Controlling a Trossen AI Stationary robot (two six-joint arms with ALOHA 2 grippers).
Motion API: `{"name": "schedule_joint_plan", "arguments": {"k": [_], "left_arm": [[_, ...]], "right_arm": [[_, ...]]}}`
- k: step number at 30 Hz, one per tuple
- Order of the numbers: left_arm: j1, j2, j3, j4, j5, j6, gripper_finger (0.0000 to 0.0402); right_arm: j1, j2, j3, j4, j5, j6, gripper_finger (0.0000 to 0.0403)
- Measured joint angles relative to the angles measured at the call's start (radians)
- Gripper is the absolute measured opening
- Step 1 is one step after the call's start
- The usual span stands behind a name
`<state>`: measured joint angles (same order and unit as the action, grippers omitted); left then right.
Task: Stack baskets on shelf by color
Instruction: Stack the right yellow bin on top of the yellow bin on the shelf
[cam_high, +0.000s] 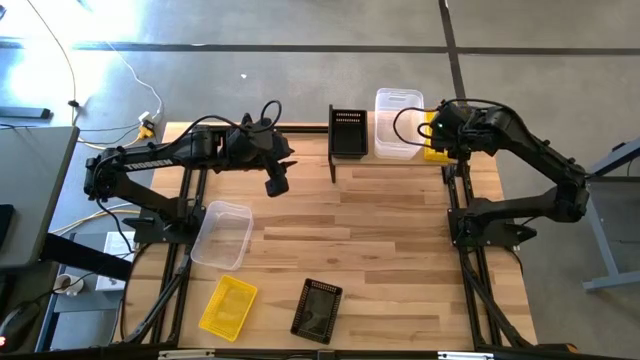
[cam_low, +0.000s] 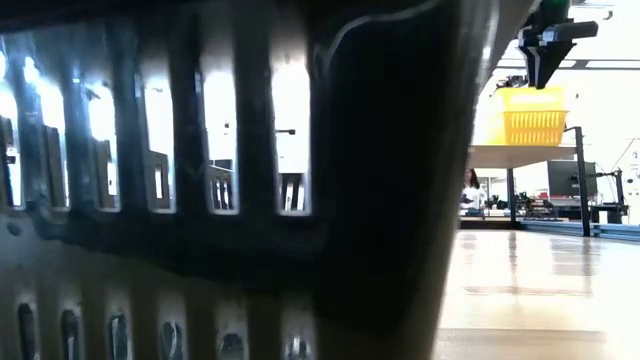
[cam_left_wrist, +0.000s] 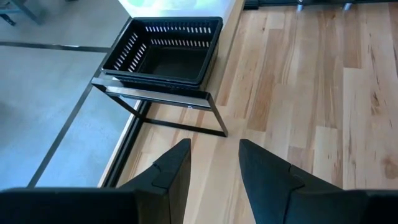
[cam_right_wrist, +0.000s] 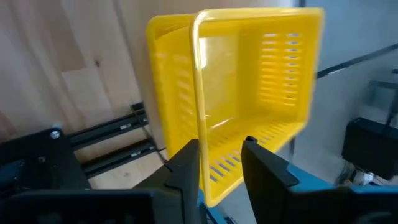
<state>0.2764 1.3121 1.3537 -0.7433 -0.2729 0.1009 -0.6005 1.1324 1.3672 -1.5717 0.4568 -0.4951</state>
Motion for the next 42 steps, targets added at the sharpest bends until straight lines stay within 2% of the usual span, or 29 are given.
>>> {"name": "schedule_joint_plan", "arguments": {"k": [7, 14, 19, 29, 42], "left_arm": [[0.000, 0.000, 0.000, 0.000, 0.000, 0.000, 0.0125], [0.000, 0.000, 0.000, 0.000, 0.000, 0.001, 0.0125], [0.000, 0.000, 0.000, 0.000, 0.000, 0.026, 0.0125], [0.000, 0.000, 0.000, 0.000, -0.002, 0.042, 0.0125], [0.000, 0.000, 0.000, 0.000, -0.004, 0.045, 0.0125]], "right_arm": [[-0.001, -0.001, 0.084, 0.001, 0.006, 0.006, 0.0108], [-0.009, 0.000, 0.051, 0.000, -0.024, 0.058, 0.0108], [-0.009, 0.000, 0.049, 0.001, 0.006, 0.122, 0.0108], [-0.010, 0.000, 0.049, 0.001, -0.160, 0.233, 0.0108], [-0.008, -0.002, 0.073, 0.001, -0.201, 0.345, 0.0108]]}}
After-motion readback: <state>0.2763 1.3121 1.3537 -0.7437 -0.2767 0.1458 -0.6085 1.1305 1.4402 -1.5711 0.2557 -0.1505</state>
